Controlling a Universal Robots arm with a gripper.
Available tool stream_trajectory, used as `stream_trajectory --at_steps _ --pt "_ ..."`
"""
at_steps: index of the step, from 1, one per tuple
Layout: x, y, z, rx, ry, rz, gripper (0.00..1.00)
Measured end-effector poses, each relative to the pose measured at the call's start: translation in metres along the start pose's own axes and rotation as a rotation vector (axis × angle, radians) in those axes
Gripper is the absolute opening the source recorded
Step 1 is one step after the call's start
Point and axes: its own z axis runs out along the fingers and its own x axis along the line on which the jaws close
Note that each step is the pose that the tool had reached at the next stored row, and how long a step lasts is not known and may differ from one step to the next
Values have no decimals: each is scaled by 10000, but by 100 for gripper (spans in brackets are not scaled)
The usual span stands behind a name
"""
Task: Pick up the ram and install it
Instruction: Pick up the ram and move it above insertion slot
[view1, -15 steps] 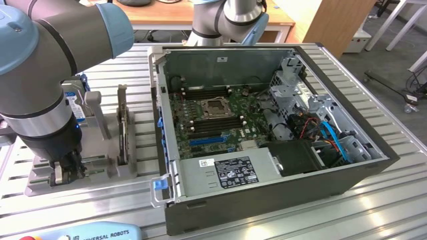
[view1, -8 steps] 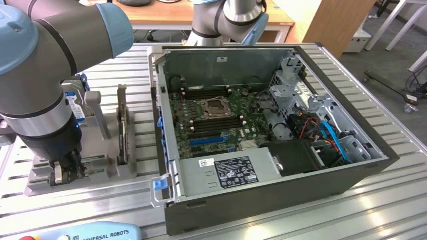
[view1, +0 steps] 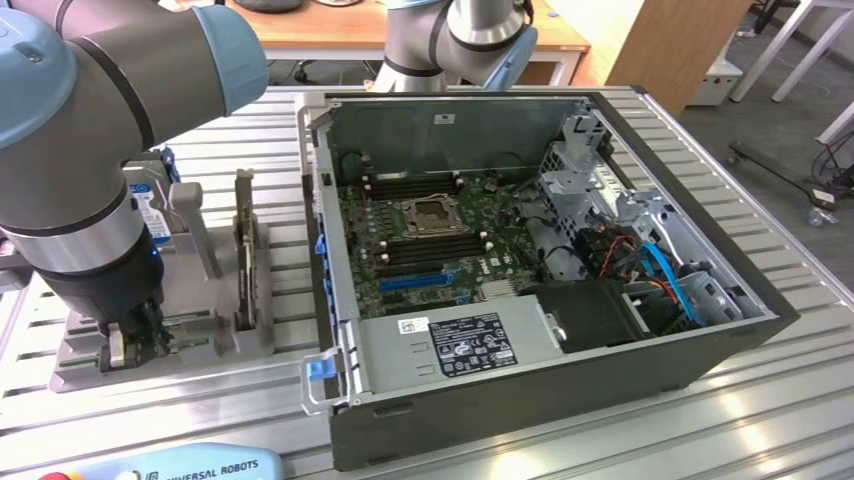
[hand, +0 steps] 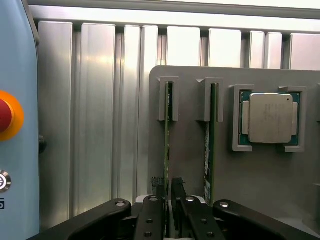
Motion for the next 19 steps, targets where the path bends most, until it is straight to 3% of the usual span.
stream_trajectory --at_steps 16,19 --pt "6 1 -1 -1 1 1 20" --pt "6 0 -1 -1 1 0 12"
